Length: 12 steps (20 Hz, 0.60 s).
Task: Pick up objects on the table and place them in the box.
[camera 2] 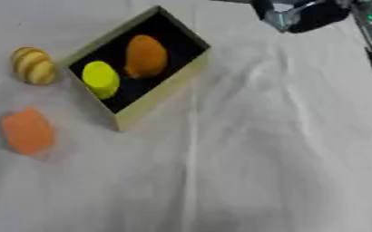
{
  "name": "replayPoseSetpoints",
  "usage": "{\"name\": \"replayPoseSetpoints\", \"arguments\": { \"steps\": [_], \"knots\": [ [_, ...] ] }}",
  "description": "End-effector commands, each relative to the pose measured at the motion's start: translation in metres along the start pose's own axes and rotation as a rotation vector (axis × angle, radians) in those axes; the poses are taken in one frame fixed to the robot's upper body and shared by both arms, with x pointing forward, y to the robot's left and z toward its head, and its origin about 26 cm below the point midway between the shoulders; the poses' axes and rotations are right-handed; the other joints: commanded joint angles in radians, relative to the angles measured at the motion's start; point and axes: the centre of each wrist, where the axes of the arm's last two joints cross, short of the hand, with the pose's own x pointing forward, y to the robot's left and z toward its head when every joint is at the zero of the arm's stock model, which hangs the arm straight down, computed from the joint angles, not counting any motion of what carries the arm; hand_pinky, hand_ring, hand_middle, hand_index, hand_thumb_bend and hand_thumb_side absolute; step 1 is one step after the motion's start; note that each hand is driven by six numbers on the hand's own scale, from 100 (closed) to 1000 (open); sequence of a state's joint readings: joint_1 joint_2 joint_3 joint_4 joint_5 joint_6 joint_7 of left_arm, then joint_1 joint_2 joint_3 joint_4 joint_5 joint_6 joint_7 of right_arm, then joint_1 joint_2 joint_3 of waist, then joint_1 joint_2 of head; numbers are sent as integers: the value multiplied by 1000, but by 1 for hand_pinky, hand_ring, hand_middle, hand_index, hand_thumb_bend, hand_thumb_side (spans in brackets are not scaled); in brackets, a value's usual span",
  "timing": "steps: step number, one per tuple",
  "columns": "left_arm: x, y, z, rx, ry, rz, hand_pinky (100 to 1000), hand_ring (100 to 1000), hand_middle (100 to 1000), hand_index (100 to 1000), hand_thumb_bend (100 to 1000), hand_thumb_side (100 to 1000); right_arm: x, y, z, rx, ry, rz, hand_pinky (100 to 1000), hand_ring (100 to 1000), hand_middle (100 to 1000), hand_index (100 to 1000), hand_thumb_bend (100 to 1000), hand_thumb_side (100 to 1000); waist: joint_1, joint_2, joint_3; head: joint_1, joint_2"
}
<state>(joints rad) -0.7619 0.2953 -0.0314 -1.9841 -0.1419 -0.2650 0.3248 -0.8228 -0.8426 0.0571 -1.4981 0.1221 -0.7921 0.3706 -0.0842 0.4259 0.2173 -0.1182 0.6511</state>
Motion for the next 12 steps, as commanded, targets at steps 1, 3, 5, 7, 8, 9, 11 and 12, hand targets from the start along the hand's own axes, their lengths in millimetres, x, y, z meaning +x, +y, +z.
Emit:
{"name": "replayPoseSetpoints", "arguments": {
  "steps": [1,3,5,7,8,9,11,12],
  "knots": [
    [-2,16,-8,-71,5,-123,678,716,712,869,501,582,16,-36,10,-20,-47,74,866,814,742,823,136,291,18,-33,-3,8,-4],
    [-12,22,-7,-156,57,-207,680,719,714,878,497,619,26,-41,17,-46,-45,69,861,814,744,825,141,289,32,-34,0,0,0],
    [-24,26,-3,-257,116,-290,694,728,723,890,493,669,37,-45,23,-72,-44,58,856,814,745,827,151,286,43,-34,4,-9,5],
    [-36,29,2,-365,178,-372,718,737,731,898,495,714,48,-49,27,-103,-46,43,851,814,746,828,162,276,54,-35,8,-17,9],
    [-43,30,4,-425,209,-415,735,740,734,902,501,740,54,-49,29,-122,-47,34,850,816,746,828,170,272,59,-36,9,-21,11],
    [-49,32,7,-484,239,-459,745,741,735,903,509,751,59,-50,31,-144,-49,22,850,818,746,828,177,269,62,-37,9,-24,13],
    [-60,35,11,-599,294,-549,776,749,743,900,541,780,71,-49,33,-189,-53,-6,849,819,747,829,185,266,66,-39,8,-28,16],
    [-65,38,12,-655,321,-596,779,751,745,898,559,774,77,-48,35,-211,-55,-20,848,819,747,829,187,265,66,-40,6,-29,17]
  ]
}}
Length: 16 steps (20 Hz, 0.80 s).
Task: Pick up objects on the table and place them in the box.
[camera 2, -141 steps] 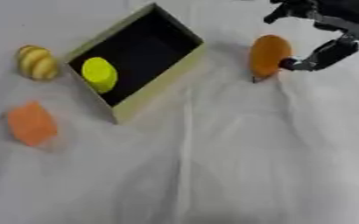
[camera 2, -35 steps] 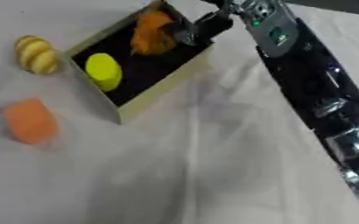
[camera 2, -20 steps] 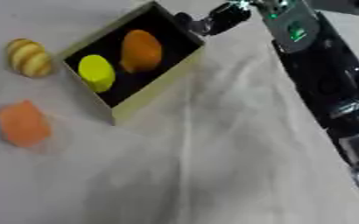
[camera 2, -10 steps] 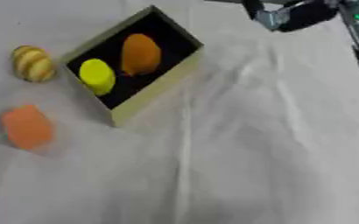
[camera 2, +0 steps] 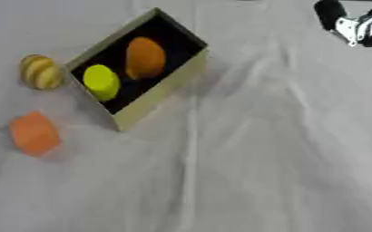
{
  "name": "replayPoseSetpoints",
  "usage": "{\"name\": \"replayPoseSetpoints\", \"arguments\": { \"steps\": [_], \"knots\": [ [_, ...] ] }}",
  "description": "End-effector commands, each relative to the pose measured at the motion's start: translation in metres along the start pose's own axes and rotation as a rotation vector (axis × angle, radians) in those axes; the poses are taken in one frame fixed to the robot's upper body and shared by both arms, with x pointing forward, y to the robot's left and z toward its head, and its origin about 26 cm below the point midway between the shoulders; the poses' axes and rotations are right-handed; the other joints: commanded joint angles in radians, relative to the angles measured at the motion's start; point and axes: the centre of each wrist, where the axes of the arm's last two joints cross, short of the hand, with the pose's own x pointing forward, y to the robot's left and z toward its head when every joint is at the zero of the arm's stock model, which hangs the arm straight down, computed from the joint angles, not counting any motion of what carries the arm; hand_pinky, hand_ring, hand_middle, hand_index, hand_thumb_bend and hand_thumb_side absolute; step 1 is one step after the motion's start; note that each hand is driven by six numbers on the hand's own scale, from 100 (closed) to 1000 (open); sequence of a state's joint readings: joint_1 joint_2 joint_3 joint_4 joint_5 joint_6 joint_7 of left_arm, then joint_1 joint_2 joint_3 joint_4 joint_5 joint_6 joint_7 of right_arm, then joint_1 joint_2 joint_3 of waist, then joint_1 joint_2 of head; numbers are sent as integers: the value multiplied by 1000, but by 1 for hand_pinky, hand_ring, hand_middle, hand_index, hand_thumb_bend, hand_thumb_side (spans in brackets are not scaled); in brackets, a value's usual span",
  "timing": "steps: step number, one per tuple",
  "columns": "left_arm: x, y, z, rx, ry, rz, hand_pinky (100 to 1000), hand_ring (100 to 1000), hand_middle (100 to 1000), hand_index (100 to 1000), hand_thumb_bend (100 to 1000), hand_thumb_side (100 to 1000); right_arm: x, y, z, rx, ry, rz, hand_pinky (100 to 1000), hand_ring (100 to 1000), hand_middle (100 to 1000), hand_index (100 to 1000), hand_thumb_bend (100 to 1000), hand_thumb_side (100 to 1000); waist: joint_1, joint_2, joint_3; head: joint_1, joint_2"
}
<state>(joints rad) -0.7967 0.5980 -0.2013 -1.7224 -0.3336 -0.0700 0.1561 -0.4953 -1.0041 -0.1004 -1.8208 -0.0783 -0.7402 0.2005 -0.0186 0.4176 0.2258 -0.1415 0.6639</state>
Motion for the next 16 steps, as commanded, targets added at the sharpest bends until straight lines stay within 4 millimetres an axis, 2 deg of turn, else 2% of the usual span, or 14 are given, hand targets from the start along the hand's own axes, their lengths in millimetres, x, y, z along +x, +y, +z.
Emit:
{"name": "replayPoseSetpoints", "arguments": {
  "steps": [1,4,5,10,13,16],
  "knots": [
    [-19,9,0,-165,73,-185,784,753,747,895,583,767,23,-19,-9,-61,-47,11,847,819,747,829,189,264,1,-32,-5,-5,6],
    [-35,11,4,-305,146,-325,809,769,756,884,631,750,36,-17,-4,-119,-46,-32,845,819,746,830,216,280,-1,-33,-15,-1,7],
    [-36,12,7,-345,159,-363,816,775,768,886,661,742,37,-17,0,-133,-41,-39,845,819,746,830,194,265,-2,-33,-18,1,7],
    [-35,23,20,-496,186,-518,851,789,780,890,818,788,39,-9,18,-170,-31,-33,846,818,745,828,194,271,-6,-31,-34,17,7],
    [-31,33,29,-571,211,-556,864,796,783,892,850,771,38,-4,20,-199,-31,-21,849,817,744,827,194,276,-8,-29,-46,31,5],
    [-29,35,38,-642,253,-544,875,799,783,893,858,726,38,-1,21,-219,-27,-8,851,817,743,827,193,281,-8,-28,-50,37,3]
  ]
}}
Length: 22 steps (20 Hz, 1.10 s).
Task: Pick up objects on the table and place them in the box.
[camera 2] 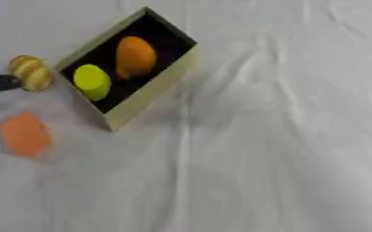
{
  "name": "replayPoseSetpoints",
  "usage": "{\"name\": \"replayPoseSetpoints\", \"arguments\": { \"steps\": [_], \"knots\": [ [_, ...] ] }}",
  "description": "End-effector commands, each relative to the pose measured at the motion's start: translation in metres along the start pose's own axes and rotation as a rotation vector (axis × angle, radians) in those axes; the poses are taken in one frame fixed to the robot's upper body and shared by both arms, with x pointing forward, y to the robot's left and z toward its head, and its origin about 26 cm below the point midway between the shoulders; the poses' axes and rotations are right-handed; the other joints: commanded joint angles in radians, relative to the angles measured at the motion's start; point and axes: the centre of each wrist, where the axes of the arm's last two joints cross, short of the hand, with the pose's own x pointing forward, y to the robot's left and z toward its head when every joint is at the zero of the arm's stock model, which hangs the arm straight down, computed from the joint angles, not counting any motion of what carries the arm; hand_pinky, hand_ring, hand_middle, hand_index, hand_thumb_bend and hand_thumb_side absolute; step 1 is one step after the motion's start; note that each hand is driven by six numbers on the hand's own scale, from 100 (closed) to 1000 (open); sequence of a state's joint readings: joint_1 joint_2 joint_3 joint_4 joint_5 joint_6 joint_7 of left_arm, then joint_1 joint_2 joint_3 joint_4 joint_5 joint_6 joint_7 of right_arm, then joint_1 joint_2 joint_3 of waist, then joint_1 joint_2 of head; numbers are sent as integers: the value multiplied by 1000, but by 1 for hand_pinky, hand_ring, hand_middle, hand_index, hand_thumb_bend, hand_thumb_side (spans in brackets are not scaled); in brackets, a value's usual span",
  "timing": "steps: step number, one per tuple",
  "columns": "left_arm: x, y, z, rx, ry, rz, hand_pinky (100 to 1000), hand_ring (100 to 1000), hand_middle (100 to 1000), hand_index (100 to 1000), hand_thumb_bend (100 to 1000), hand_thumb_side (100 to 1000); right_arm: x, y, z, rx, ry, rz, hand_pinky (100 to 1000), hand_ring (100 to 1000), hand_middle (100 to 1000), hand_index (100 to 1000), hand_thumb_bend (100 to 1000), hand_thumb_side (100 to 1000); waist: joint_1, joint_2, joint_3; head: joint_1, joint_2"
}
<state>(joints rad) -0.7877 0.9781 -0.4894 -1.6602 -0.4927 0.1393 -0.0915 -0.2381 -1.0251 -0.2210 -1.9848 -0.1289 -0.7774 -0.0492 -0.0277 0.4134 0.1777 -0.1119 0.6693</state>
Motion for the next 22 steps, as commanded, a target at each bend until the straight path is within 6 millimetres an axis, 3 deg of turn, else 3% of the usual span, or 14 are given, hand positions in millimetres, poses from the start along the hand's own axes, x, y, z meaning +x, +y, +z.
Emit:
{"name": "replayPoseSetpoints", "arguments": {
  "steps": [1,3,6,8,15,22],
  "knots": [
    [-6,12,12,-61,24,-32,881,804,787,895,862,706,3,-4,-6,2,-25,38,852,816,742,826,190,285,2,-23,-2,8,-2],
    [-6,14,18,-159,37,-16,882,807,790,896,866,684,3,-2,-5,1,-19,46,853,816,742,825,189,290,3,-23,0,7,-1],
    [2,47,24,-365,48,-10,881,807,790,895,871,669,3,0,-1,6,-3,59,854,815,739,824,188,294,6,-26,10,-1,2],
    [6,55,29,-426,58,10,875,806,788,895,864,647,3,2,2,6,8,64,857,814,738,823,184,297,8,-26,13,-2,3],
    [11,41,29,-471,93,191,831,774,751,871,833,506,4,8,10,4,55,64,869,812,731,816,166,314,9,-26,13,2,5],
    [20,21,19,-437,131,296,814,717,650,821,913,512,4,14,16,12,107,50,878,809,718,810,151,327,7,-26,11,5,6]
  ]
}}
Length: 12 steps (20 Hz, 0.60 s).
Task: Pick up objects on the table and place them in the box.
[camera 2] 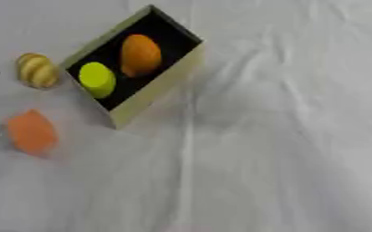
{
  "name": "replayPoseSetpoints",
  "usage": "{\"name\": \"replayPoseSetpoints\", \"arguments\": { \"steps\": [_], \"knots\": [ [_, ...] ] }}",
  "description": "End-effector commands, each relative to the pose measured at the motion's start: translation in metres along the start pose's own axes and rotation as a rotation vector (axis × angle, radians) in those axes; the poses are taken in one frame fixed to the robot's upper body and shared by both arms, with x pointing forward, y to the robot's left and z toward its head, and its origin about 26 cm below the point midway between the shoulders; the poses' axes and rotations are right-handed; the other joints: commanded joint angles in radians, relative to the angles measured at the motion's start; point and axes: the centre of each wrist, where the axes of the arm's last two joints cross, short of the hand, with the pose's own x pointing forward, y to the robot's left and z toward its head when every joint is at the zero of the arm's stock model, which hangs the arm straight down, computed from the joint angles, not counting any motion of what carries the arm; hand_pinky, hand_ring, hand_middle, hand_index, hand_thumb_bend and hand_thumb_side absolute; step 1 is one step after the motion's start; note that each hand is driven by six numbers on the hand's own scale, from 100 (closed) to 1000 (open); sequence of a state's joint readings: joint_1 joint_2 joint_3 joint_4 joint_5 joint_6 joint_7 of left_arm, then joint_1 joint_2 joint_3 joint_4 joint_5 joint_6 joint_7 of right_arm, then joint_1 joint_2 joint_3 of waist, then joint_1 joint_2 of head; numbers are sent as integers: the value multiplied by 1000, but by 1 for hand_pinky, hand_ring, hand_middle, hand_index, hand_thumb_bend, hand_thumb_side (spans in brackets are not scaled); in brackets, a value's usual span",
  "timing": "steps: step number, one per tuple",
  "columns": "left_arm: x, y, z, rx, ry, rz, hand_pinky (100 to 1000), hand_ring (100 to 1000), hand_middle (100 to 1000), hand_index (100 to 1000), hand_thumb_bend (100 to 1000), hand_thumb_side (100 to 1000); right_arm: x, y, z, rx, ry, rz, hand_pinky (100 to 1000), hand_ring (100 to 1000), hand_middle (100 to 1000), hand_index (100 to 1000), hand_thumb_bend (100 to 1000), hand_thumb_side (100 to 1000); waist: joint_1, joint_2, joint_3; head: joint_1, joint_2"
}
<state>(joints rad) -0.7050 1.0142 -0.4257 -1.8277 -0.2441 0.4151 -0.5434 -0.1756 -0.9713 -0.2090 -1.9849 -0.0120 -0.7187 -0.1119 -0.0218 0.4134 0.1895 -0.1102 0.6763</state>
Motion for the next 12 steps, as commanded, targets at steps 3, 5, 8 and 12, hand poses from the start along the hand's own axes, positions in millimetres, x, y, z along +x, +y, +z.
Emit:
{"name": "replayPoseSetpoints", "arguments": {
  "steps": [3,5,8,12],
  "knots": [
    [5,-1,-8,55,20,13,809,712,642,814,919,514,3,-3,-4,16,5,7,883,808,713,808,144,333,2,-27,-1,6,-1],
    [9,-5,-14,62,18,13,810,715,647,817,914,503,3,-2,-3,21,12,2,884,808,711,807,142,336,3,-27,-1,7,0],
    [11,-13,-23,49,26,2,818,731,667,835,901,476,3,-1,-2,23,20,-7,887,807,708,805,140,339,6,-27,-2,9,2],
    [8,-23,-37,46,61,-16,836,760,706,859,881,442,3,0,-2,31,28,-20,891,806,705,803,135,346,12,-28,-2,12,2]
  ]
}}
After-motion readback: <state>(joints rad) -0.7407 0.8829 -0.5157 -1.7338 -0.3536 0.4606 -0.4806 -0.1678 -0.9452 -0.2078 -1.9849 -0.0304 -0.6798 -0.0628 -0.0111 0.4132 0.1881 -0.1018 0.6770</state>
